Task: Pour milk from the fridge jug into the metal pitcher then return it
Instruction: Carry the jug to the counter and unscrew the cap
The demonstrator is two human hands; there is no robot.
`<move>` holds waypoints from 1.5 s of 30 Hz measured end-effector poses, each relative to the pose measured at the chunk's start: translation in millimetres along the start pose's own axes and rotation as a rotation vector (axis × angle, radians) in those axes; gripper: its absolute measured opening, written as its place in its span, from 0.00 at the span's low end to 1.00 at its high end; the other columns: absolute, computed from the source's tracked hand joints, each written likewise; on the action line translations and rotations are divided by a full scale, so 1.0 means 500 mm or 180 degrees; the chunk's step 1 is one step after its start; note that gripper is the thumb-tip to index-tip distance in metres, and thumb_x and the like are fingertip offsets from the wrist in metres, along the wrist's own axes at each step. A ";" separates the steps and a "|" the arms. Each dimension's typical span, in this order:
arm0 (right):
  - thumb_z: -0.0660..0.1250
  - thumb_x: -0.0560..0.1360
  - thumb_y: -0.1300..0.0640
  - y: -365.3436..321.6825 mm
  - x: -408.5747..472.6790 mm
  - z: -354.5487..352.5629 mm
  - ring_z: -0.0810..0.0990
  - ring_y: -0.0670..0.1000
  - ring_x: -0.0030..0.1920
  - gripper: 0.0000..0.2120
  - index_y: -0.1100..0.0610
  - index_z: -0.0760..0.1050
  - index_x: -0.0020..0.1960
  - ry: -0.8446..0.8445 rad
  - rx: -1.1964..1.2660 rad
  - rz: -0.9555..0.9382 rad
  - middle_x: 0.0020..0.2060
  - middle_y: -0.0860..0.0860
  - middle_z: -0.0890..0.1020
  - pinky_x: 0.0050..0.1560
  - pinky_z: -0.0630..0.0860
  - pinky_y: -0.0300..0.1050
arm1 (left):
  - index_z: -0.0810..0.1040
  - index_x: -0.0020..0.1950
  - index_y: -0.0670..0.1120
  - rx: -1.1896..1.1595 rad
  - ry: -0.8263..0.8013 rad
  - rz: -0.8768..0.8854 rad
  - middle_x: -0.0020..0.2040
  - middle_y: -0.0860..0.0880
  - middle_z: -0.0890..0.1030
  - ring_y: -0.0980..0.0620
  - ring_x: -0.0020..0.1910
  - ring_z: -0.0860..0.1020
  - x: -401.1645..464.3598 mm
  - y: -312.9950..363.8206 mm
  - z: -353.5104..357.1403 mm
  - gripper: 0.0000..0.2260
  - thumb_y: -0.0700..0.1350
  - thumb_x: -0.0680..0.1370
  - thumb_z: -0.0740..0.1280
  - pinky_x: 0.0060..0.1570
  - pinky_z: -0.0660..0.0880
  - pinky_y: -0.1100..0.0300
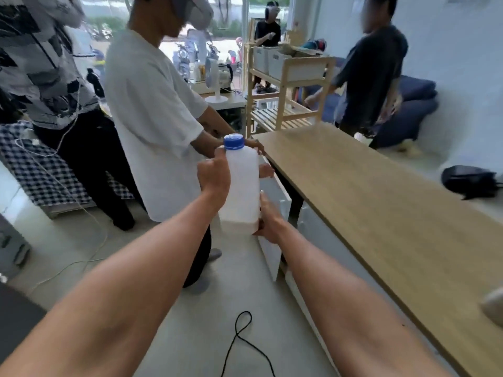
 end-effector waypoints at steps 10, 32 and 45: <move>0.57 0.80 0.34 0.030 -0.116 -0.439 0.85 0.57 0.52 0.21 0.47 0.80 0.55 0.1168 0.0704 -0.0159 0.55 0.52 0.86 0.54 0.84 0.57 | 0.72 0.39 0.52 0.0338 -0.1799 -0.0189 0.46 0.45 0.75 0.48 0.44 0.72 -0.215 -0.076 0.427 0.14 0.62 0.76 0.60 0.46 0.71 0.54; 0.60 0.81 0.36 0.134 -0.256 -0.837 0.83 0.54 0.50 0.22 0.51 0.79 0.62 0.2968 0.1983 -0.0333 0.52 0.51 0.85 0.51 0.81 0.49 | 0.56 0.32 0.49 0.0173 -0.3866 -0.0260 0.31 0.47 0.61 0.50 0.30 0.60 -0.571 -0.165 0.857 0.24 0.58 0.78 0.65 0.32 0.59 0.55; 0.55 0.84 0.38 0.168 -0.246 -0.973 0.80 0.46 0.52 0.18 0.48 0.78 0.57 0.3155 0.1679 -0.0096 0.51 0.45 0.83 0.68 0.74 0.52 | 0.54 0.34 0.48 0.0380 -0.4110 -0.0372 0.31 0.49 0.58 0.49 0.33 0.59 -0.655 -0.267 0.957 0.25 0.60 0.79 0.64 0.33 0.56 0.55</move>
Point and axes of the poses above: each hand's wrist, its own x-axis towards the middle knuckle, its own z-axis out of the palm, y = z × x, the point moved 6 cm from there along x, towards the middle knuckle
